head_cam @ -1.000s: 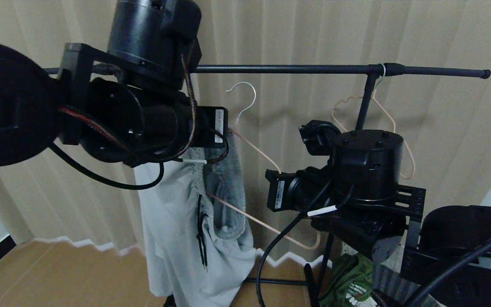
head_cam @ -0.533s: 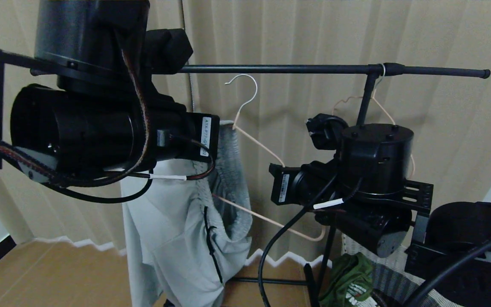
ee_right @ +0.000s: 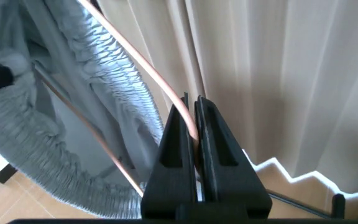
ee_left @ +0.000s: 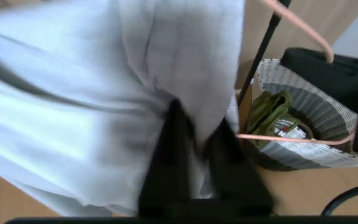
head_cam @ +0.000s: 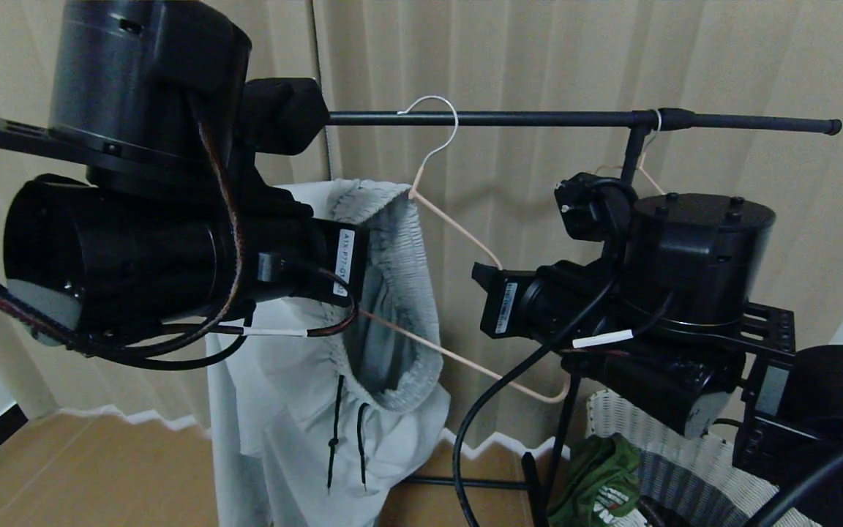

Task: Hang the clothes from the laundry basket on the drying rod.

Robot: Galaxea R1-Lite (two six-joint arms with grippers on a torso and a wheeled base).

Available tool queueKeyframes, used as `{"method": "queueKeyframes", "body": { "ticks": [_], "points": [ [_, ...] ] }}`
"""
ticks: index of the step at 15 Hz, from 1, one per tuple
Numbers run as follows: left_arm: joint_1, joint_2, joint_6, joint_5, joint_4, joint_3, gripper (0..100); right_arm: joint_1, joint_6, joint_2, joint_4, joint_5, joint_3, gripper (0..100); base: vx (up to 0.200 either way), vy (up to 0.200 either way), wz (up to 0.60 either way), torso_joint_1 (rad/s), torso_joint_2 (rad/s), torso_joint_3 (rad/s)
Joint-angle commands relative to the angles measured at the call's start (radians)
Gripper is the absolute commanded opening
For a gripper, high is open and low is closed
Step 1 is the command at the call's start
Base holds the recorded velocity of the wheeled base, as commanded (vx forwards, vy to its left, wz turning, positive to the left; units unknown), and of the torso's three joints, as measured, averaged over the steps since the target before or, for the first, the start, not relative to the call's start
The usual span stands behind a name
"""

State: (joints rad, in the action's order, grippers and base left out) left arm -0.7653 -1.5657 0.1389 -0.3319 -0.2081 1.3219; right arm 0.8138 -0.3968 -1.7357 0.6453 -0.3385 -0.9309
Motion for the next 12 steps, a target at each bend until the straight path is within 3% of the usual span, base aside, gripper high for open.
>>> {"method": "queueKeyframes", "body": {
  "ticks": [1, 7, 10, 12],
  "points": [
    [-0.011, 0.004, 0.001, 0.001, -0.001, -0.004, 100, 0.001, 0.001, 0.028, 0.000, 0.003, 0.012, 0, 0.000, 0.000, 0.00, 0.000, 0.00, 0.000],
    [-0.040, 0.078, -0.038, 0.042, 0.010, -0.086, 100, -0.024, 0.050, 0.033, 0.139, 0.009, 0.083, 0, 0.000, 0.000, 0.00, 0.000, 0.00, 0.000],
    [-0.023, 0.179, -0.162, 0.053, 0.141, -0.227, 100, -0.113, 0.093, 0.039, 0.137, 0.052, 0.090, 0, 0.000, 0.000, 0.00, 0.000, 0.00, 0.000],
    [0.038, 0.204, -0.252, 0.054, 0.257, -0.306, 100, -0.151, 0.134, 0.062, 0.137, 0.101, 0.118, 0, 0.000, 0.000, 0.00, 0.000, 0.00, 0.000]
  ]
}}
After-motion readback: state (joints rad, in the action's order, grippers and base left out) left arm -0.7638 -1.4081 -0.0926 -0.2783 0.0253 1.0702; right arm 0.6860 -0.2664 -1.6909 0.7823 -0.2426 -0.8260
